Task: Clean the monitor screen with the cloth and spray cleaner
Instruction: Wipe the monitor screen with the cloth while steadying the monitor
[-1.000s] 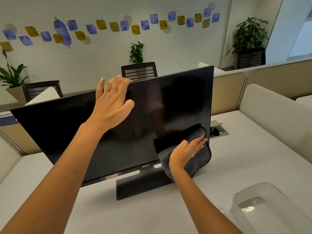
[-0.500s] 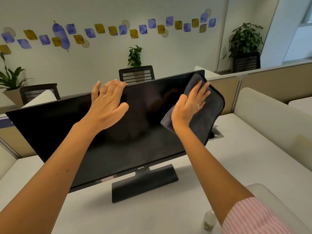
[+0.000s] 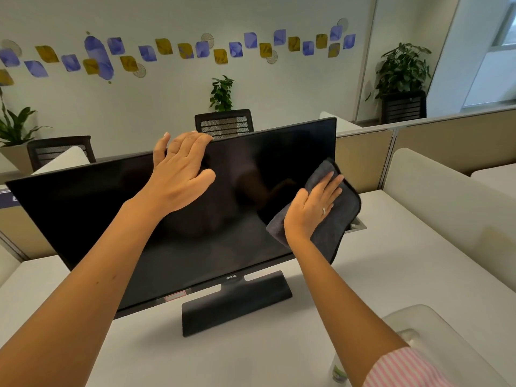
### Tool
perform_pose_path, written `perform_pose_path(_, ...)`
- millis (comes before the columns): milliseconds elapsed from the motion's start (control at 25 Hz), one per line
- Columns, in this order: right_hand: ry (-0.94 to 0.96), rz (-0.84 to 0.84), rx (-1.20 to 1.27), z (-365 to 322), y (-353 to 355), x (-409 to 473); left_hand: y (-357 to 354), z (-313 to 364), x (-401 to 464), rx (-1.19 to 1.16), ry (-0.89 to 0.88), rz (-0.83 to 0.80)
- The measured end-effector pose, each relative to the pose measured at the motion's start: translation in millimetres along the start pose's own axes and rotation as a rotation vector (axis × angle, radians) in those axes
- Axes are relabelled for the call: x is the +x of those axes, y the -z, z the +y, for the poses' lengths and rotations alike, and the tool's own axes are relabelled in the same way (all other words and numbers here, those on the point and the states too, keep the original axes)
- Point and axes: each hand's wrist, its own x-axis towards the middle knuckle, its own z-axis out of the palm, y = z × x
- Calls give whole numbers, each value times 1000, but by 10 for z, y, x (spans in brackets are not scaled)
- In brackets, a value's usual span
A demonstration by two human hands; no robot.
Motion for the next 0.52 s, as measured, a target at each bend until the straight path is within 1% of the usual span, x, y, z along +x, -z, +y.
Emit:
perform_pose_path(160,-300,-65,67,437,-48,-340,-6,-4,4,-9,-10,4)
perform_pose_path(240,-386,-78,72,543,-71,-466,-6,-25,0,-13,-13,4)
perform_pose_path(360,-420,-83,73,549,-93,-532,7,-39,-1,-27,-16,-4)
perform_pose_path(520,-411,-83,43,532,-96,-614,40,-62,5,-76,-18,-10)
